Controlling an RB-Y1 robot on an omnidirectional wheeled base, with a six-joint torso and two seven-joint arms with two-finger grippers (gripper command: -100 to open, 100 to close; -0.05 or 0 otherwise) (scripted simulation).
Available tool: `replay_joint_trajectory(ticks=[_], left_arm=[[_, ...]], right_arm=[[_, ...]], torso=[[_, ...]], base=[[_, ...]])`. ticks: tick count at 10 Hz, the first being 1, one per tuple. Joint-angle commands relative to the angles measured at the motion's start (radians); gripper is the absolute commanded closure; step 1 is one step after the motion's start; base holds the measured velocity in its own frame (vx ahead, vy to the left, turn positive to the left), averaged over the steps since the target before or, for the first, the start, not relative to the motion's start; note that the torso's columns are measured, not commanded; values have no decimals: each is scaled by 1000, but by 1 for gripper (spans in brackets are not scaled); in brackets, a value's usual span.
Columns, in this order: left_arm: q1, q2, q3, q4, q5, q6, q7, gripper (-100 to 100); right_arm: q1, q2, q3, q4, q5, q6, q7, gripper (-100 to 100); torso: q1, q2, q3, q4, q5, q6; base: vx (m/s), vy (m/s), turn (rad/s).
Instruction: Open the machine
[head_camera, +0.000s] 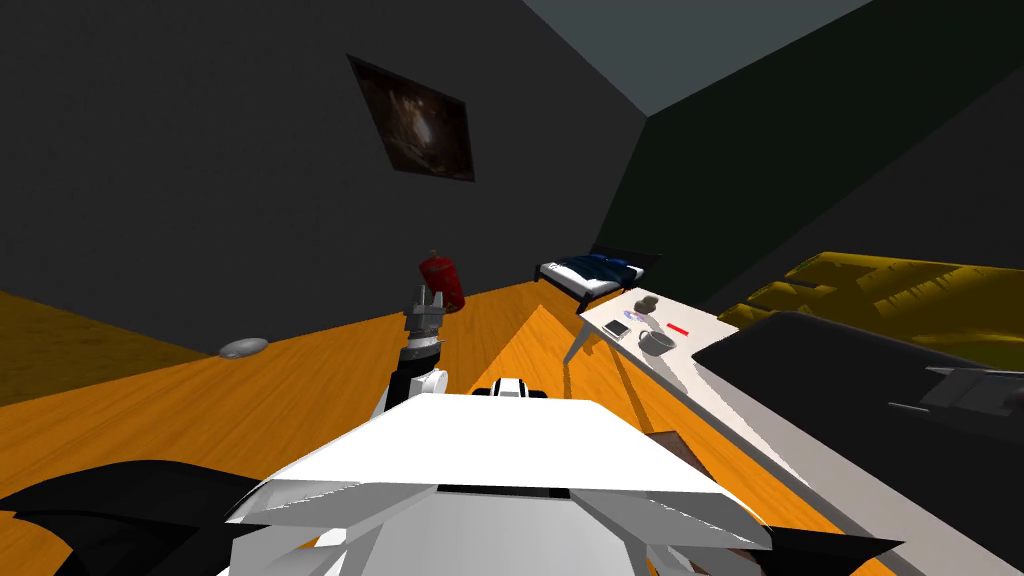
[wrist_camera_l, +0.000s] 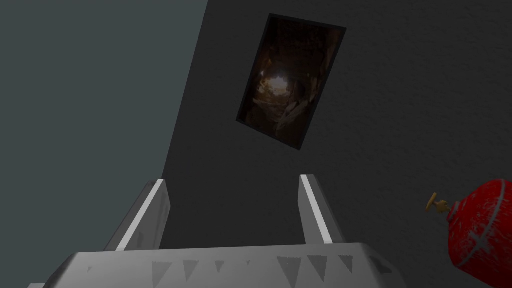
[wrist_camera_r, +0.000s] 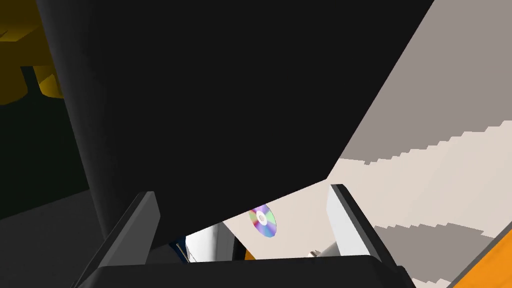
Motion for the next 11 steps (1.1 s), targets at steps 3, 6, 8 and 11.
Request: replay_joint_trajectory(ticks=[3, 6, 8, 11], left_arm=[[0, 0, 0, 0, 0, 0, 0, 0], [0, 0, 0, 0, 0, 0, 0, 0], [0, 0, 0, 0, 0, 0, 0, 0], [1, 0, 0, 0, 0, 0, 0, 0]], right_arm=[[-21, 26, -4, -14, 22, 48, 75, -100], [-62, 66, -11, -22, 59, 102, 165, -100], [-77, 80, -15, -26, 71, 122, 212, -100], [-92, 95, -20, -32, 83, 142, 249, -100]], torso=[[4, -8, -5, -2, 1, 0], [-1, 1, 0, 0, 0, 0], [2, 3, 3, 2, 1, 2], [5, -12, -8, -4, 1, 0]], base=[[-179, -7, 20], [-191, -47, 94], [-254, -60, 34], [-120, -29, 35]])
